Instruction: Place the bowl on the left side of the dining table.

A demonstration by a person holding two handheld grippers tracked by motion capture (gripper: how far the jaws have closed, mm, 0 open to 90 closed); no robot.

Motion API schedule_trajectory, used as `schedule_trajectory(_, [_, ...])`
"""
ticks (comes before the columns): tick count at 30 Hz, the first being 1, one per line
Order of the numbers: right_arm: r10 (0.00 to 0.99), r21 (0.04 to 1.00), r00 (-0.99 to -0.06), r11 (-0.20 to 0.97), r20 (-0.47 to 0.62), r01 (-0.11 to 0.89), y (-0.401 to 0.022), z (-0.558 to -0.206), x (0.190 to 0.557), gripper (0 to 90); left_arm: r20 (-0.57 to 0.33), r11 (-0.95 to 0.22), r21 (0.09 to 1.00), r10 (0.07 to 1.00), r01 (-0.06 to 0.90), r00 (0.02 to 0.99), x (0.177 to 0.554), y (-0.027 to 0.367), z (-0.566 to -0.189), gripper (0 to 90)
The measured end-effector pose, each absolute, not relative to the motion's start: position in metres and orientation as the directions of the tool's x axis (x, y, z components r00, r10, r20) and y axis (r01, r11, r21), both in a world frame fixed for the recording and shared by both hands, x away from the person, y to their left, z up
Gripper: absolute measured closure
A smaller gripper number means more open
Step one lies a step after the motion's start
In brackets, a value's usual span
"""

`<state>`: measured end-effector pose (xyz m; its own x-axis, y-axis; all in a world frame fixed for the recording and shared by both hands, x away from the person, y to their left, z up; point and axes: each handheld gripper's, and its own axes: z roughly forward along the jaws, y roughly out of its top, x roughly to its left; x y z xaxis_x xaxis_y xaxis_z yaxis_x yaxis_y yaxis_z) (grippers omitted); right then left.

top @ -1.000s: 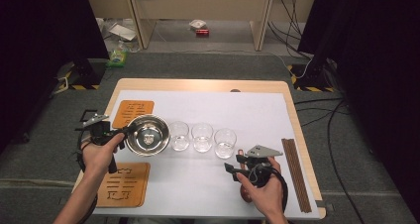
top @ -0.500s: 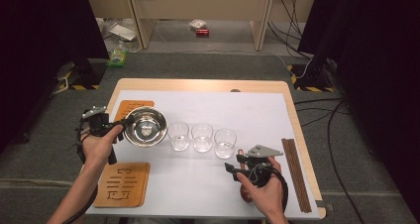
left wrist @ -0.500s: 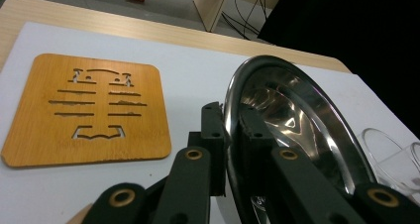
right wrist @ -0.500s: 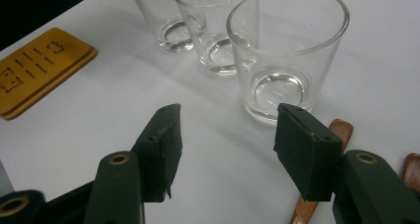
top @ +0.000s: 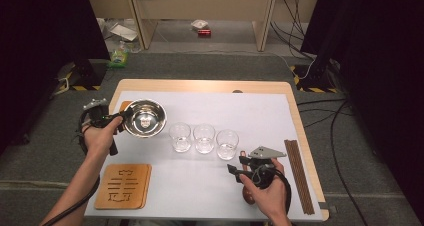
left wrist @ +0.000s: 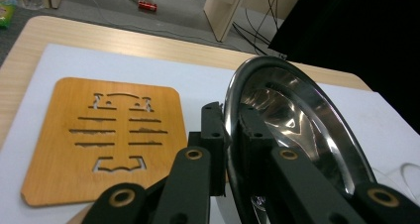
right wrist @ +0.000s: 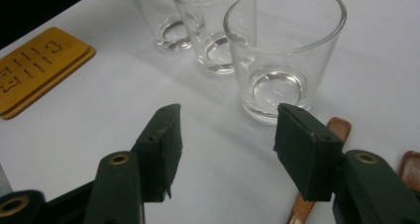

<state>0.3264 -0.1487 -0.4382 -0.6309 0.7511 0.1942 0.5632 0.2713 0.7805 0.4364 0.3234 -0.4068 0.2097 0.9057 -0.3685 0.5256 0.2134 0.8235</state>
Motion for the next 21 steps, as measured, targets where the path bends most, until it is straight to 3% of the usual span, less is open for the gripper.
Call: schedule_trajectory(21, [0.753,0.780,-0.627,0.266,0.199,0.566,-0.151,-0.439,0.327,44.2,-0.352,0.253,0.823,0.930,0.508,0.107,0.485,0.342,-0.416,82.8])
